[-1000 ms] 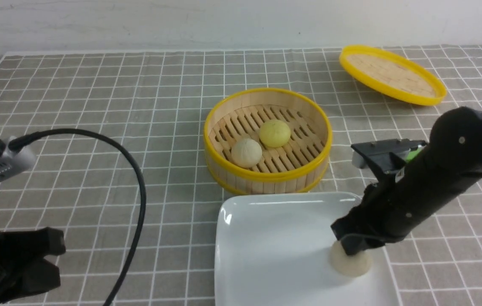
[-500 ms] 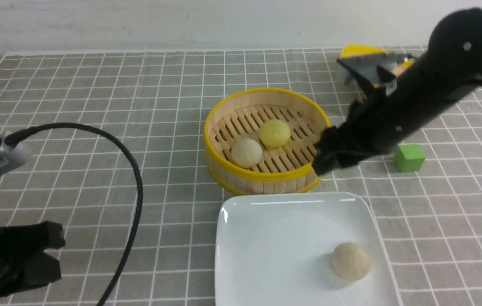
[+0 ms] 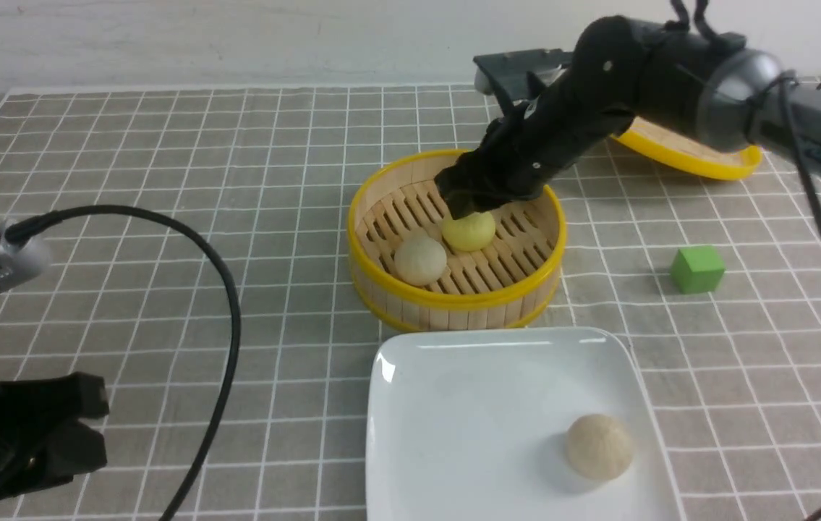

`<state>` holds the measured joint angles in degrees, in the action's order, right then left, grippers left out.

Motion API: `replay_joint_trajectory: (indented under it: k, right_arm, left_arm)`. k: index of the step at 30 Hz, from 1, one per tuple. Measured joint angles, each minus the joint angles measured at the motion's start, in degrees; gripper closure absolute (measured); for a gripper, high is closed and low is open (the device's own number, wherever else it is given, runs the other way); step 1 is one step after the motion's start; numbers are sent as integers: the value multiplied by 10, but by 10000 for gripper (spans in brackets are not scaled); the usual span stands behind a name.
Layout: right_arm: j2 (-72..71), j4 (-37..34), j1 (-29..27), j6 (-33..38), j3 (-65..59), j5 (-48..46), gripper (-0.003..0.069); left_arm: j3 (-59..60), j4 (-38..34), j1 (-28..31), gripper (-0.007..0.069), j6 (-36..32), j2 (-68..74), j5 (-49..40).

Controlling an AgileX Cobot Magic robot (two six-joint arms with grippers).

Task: Put the steamed buns into the plate on the grey tablecloth.
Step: 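Reach toward a bun in the bamboo steamer with the right gripper, then move the steamed bun from the bamboo steamer onto the white plate with the right gripper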

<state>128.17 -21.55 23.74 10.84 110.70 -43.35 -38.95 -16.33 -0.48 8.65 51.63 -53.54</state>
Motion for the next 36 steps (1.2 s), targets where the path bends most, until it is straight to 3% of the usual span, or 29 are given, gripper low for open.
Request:
replay_joint_trajectory:
  k: [6,13,19,25,28,36]
  right_arm:
    - [26,9,0,0,22,6,466]
    - [22,22,0,-1,32,-10,657]
    - [-35,34,0,-2,32,-79,659]
    - [-186,36,0,-3,32,-251,659]
    - [-260,38,0,-14,11,-273,659]
    - [-400,25,1,-37,-247,-272,655]
  left_arm:
    - [0,8,0,409,0,0,0]
    - [0,13,0,398,0,0,0]
    - [0,16,0,391,0,0,0]
    - [0,19,0,386,0,0,0]
    - [0,19,0,384,0,0,3]
    - [0,20,0,384,0,0,7]
